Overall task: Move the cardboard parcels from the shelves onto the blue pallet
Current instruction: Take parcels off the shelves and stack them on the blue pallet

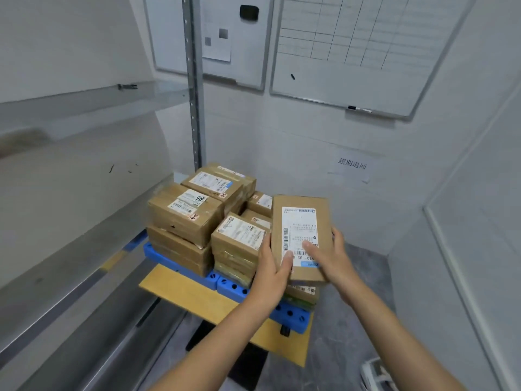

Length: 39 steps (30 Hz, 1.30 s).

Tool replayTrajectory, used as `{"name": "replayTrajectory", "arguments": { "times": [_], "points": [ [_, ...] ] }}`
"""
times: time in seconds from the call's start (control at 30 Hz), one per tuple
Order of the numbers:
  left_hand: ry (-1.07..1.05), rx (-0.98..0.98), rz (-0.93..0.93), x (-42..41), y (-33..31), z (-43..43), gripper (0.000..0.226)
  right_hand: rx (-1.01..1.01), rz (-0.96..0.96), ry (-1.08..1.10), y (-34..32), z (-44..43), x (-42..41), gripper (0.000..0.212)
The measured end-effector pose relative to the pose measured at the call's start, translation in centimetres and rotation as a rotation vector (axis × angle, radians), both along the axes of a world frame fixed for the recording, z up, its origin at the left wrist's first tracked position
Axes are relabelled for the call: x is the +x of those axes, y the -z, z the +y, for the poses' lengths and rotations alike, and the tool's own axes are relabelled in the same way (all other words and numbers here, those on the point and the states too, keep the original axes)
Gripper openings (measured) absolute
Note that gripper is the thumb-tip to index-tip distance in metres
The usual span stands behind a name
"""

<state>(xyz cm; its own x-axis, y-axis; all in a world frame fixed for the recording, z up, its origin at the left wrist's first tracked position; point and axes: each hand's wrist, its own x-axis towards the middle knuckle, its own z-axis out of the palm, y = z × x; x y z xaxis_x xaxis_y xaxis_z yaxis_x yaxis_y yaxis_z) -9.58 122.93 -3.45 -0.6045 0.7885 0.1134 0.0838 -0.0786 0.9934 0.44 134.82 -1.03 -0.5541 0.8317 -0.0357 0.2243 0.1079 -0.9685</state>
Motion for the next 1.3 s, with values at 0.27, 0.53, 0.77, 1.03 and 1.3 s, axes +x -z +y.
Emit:
{"name": "replayTrajectory", "arguments": {
  "times": [0.27,0.53,0.77,1.03,1.3],
  "points": [
    [-0.009,-0.031,-0.032,-1.9,0.7,5.4,0.063,-0.001,-0.065,-0.059,0.3,6.2,-2.7,0.077],
    [-0.150,-0.098,0.077,-3.2,1.5,11.7,0.069,-0.021,-0.125,-0.250,1.6,14.5,-6.1,0.083],
    [-0.484,-0.143,0.066,-4.6,2.2,19.0,0.054,-0.105,-0.093,-0.560,2.9,23.1,-12.2,0.066],
    [-0.766,-0.224,-0.045,-4.0,4.8,23.3,0.065,-0.147,-0.210,-0.894,6.5,28.0,-17.6,0.072],
    [-0.949,-0.473,-0.015,-4.2,5.4,24.2,0.063,-0.123,-0.317,-1.038,9.3,27.0,-20.0,0.079]
  ]
}}
